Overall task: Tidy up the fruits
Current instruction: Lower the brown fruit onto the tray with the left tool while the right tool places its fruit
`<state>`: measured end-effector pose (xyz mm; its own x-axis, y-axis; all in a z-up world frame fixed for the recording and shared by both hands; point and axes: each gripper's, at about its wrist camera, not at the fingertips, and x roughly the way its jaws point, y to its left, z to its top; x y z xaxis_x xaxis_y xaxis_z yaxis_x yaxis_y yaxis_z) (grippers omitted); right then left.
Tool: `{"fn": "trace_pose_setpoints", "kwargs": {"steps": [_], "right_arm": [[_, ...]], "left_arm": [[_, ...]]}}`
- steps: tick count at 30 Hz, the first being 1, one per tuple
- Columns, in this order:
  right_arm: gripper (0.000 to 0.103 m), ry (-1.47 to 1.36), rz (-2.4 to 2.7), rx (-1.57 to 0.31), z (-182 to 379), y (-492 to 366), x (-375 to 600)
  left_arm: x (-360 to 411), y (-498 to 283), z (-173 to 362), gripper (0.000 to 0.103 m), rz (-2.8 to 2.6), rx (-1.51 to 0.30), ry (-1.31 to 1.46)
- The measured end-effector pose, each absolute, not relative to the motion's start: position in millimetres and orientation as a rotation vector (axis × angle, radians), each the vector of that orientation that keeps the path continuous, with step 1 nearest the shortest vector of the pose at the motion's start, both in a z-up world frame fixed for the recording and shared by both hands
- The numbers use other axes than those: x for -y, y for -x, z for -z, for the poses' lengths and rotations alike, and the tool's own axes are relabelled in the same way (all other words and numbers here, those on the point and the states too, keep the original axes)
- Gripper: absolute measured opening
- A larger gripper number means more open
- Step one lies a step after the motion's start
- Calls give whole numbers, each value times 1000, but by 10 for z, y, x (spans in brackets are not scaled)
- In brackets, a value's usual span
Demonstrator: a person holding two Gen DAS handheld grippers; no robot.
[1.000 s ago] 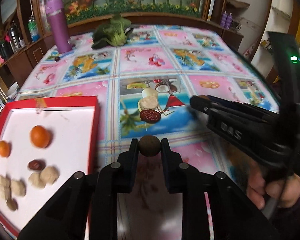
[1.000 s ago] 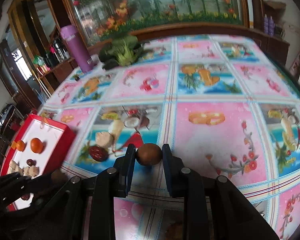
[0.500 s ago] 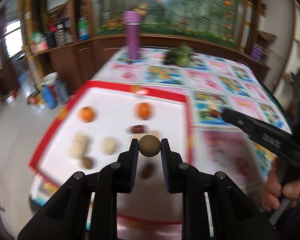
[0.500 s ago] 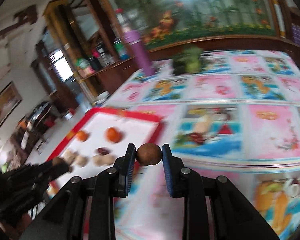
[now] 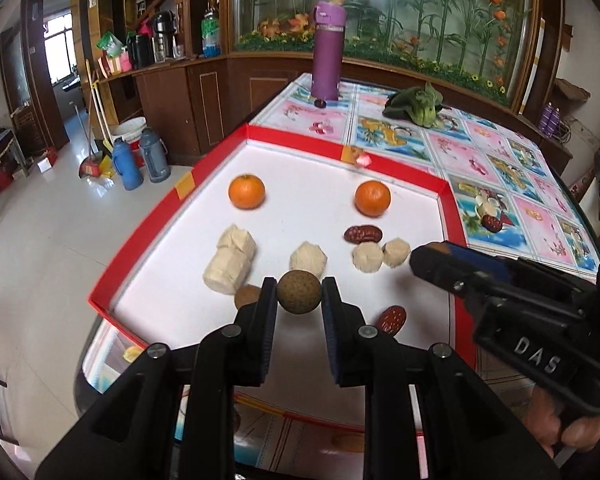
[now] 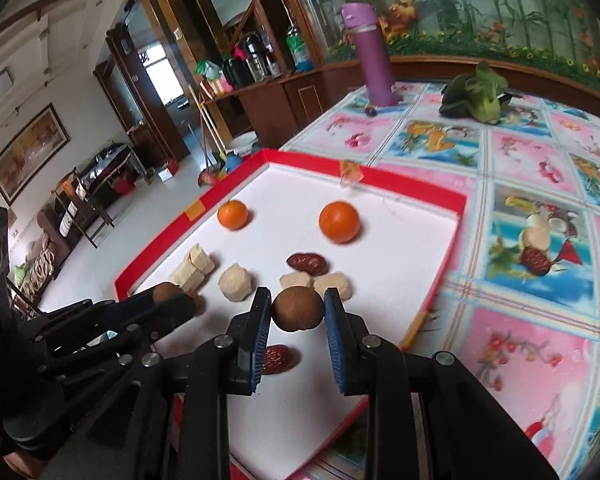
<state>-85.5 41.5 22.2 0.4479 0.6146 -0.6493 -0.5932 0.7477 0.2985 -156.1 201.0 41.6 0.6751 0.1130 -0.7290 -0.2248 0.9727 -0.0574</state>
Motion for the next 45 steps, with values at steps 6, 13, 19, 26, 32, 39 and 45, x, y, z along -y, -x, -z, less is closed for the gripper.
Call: {"fn": "trace_pose_setpoints", "kwargs": {"steps": [6,13,19,26,32,39,45], "right_arm": [[26,-10,-745,-847,-122,863,-503],[26,9,-759,-870,-85,892,-600],[26,-5,-770,-893,-59,871,-599],[26,-15,-777,-881,-104,867,-555],[26,-68,-768,-851,-185,810,-368],[26,-141,-661,-791,-293,591,141],[26,-138,-444,-764,-281,232,698]], "left_arm": [[-2026,1515,-325,24,-202,-832,151],[-2033,1492,-284,24,-225,-842,131],[-2039,1480,-295,24,-234,-840,129],[-2030,1462,-292,26,-249,-849,119],[-2008,1481,-349,59,-273,-828,115],[-1961,1502,-438,65,-282,-805,107],[-1827,1490,-506,66,-254,-787,94]]}}
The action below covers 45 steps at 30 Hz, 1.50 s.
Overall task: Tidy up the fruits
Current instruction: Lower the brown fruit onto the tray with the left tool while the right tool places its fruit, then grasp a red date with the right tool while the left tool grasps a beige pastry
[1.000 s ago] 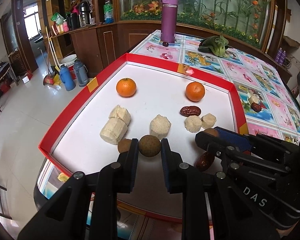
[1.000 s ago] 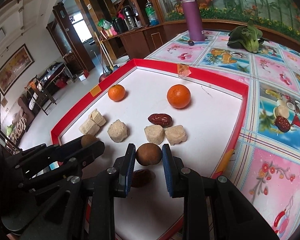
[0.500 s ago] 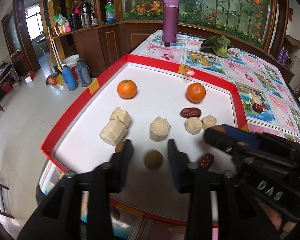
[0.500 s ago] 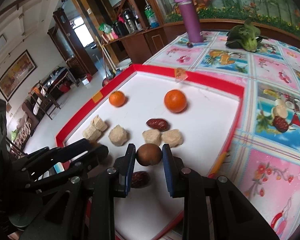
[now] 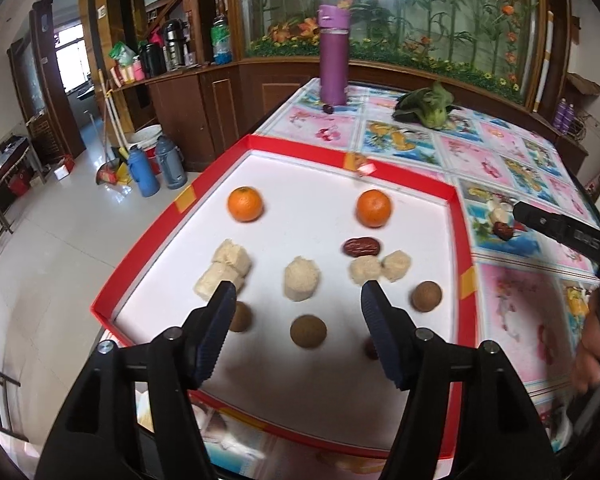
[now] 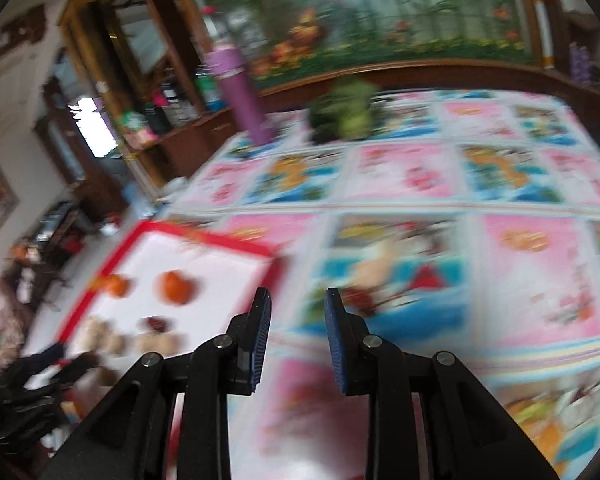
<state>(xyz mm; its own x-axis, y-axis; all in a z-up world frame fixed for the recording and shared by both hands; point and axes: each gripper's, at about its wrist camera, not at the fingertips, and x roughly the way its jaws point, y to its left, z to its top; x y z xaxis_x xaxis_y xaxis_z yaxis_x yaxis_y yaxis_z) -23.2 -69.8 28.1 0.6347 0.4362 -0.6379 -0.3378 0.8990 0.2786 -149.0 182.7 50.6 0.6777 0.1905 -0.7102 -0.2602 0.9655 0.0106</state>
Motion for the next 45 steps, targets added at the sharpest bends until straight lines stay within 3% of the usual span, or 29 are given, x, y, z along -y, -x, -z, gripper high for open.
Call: {"fn": "trace_pose_setpoints", "kwargs": {"steps": [15,18,22,29,37,45], "right_arm": [[26,-84,-388,-893,67,-97,659],[20,-69,-394,-895,71,-76,679],[20,-96,-387,-904,64,-82,819],[20,-101,-307,-896,58,-14,1412],[20,-129,-279,-899,49,-32,1643],[20,-138,-282,-911,50,-47,1646]], "left_arm": [[-1465,1448,-641,68,-157,-767,47],[-1443,1419,-691,68,-148,-767,53],[-1360,1323,-824,68,-118,-748,33],[-858,698,-962,68,54,-725,-45],[-199,-117,-459,67,245,-894,-162],[-94,-376,-197,44,249,-975,-163]]}}
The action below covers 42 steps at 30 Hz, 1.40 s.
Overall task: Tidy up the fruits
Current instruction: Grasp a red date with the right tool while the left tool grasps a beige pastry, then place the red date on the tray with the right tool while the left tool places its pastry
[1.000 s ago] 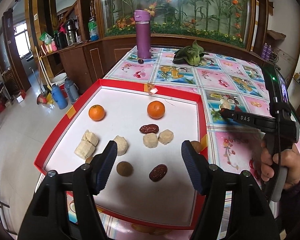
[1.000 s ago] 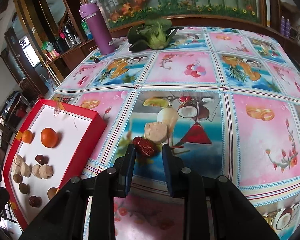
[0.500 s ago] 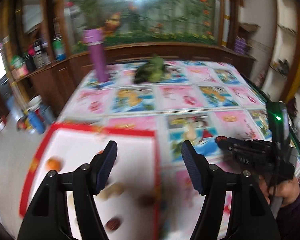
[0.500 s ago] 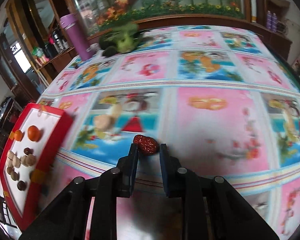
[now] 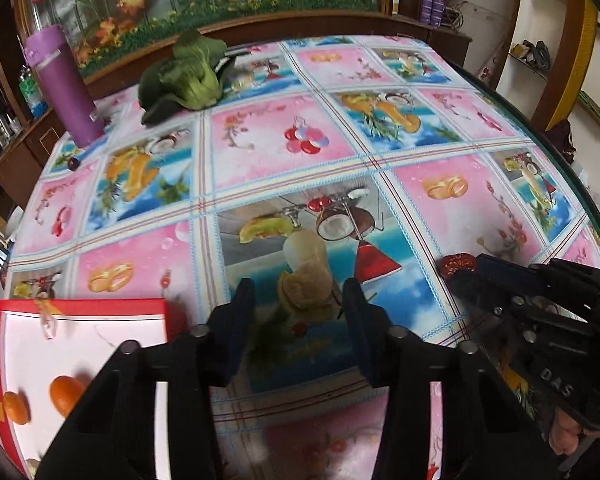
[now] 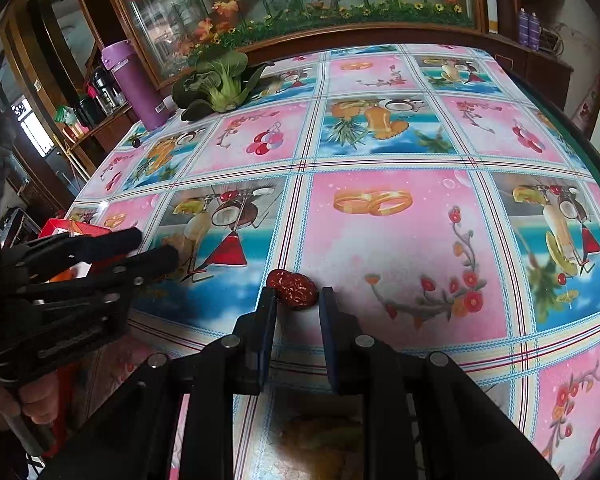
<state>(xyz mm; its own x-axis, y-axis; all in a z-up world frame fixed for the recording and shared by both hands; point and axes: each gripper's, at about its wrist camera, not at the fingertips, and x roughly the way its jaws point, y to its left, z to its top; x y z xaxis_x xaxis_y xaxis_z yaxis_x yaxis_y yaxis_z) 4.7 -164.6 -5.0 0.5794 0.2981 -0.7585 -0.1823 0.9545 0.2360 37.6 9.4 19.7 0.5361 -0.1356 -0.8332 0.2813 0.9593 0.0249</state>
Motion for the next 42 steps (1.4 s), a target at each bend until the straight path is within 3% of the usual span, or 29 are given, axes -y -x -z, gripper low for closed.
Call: {"fn": "trace_pose_setpoints", "kwargs": {"steps": [2,6,17,30,42], "right_arm": [[20,-137,-282,-911,50,-48,1645],[20,-136,-284,-909,49,-47,1641],[20,-133,-294,-898,52,-55,1631],[20,-146,-279,-773,-105,39,1660],[20,-216,-331,-706,-248,391,1480]], "left_arm": [[-102,-398,-159,43,248,-985,-155],[-102,-459,-79,29,250,-1009,-133],[-48,-324,-132,29,275,-990,-102],[-46,760,-553,29,262,-829,-62],[-471,1300,-725,29,184,-757,-16]]}}
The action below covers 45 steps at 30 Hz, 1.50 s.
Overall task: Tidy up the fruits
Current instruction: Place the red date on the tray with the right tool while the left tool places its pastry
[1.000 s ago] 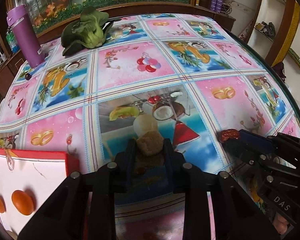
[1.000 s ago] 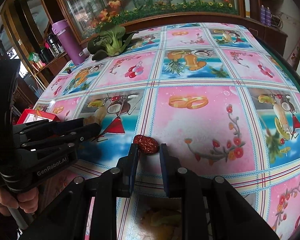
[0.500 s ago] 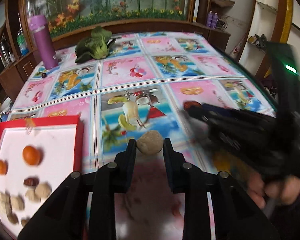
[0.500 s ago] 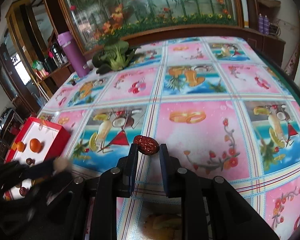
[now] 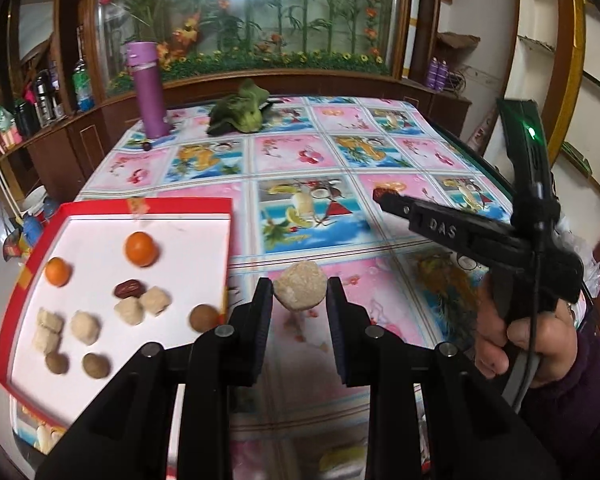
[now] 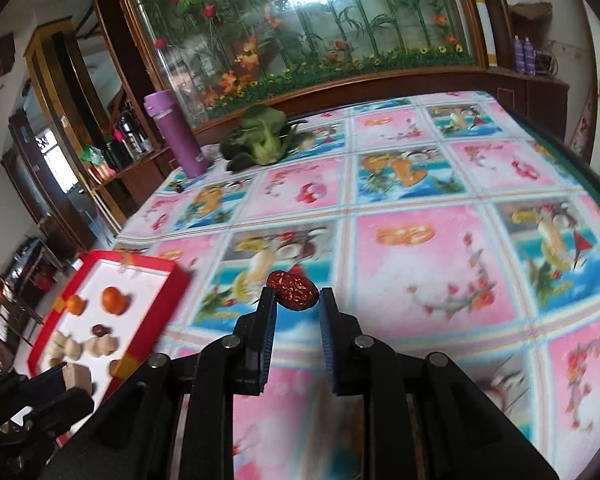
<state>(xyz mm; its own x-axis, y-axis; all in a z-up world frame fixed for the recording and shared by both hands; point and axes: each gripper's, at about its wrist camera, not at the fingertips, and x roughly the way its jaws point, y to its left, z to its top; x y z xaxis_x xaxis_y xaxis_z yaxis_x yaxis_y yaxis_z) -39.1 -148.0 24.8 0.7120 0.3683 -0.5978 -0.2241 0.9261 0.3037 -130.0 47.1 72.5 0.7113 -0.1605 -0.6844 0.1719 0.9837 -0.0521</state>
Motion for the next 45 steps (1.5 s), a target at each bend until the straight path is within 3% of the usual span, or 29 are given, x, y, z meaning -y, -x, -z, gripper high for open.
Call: {"fn": "trace_pose_setpoints", "kwargs": {"steps": [18,45], "right_arm": [[20,-191,-525,-758,-276,764,738],[20,-49,-749,-739,-580,872,-614]], "left_arm": [[-1225,1641,-919,29,9,-649,44],[-2177,1496,-938,29,-331,-645,83]]}}
